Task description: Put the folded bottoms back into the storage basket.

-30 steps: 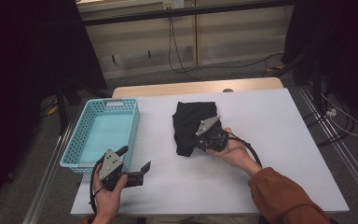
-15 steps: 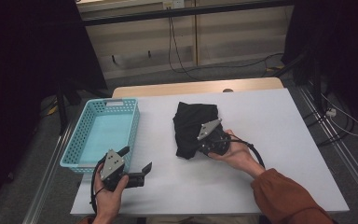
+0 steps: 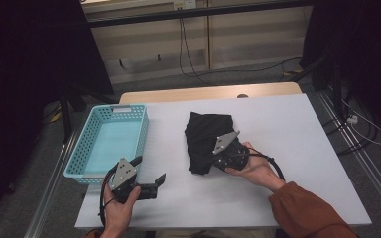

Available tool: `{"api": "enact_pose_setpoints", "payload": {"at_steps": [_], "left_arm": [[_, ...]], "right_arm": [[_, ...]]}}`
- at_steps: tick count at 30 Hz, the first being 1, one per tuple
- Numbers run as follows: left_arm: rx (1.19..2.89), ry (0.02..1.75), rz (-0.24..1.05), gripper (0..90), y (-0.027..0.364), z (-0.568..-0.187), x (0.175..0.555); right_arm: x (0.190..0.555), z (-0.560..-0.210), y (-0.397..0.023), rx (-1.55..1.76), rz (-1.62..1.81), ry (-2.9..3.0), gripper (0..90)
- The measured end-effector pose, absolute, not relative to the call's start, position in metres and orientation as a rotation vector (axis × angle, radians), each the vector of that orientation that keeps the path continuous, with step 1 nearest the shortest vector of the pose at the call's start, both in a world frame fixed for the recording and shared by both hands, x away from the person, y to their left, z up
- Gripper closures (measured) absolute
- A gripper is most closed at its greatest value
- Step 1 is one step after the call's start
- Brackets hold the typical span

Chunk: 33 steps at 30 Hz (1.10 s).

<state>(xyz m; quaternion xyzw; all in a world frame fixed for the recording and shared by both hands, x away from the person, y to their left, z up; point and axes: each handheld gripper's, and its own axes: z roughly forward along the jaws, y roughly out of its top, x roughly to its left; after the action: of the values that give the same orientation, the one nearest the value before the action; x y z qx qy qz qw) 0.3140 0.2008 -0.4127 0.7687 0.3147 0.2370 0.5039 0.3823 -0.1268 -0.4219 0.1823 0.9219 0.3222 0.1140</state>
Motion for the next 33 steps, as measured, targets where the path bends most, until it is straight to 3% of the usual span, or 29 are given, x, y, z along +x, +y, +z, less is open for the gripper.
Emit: {"api": "enact_pose_setpoints", "payload": {"at_steps": [23, 33], "left_arm": [[1.934, 0.757, 0.437, 6.6, 0.158, -0.411, 0.36], [1.963, 0.765, 0.452, 5.6, 0.137, -0.412, 0.384]], "right_arm": [[0.348, -0.416, -0.131, 0.511, 1.027, 2.724, 85.7], [0.335, -0.414, -0.132, 0.497, 1.046, 2.73, 85.6]]}}
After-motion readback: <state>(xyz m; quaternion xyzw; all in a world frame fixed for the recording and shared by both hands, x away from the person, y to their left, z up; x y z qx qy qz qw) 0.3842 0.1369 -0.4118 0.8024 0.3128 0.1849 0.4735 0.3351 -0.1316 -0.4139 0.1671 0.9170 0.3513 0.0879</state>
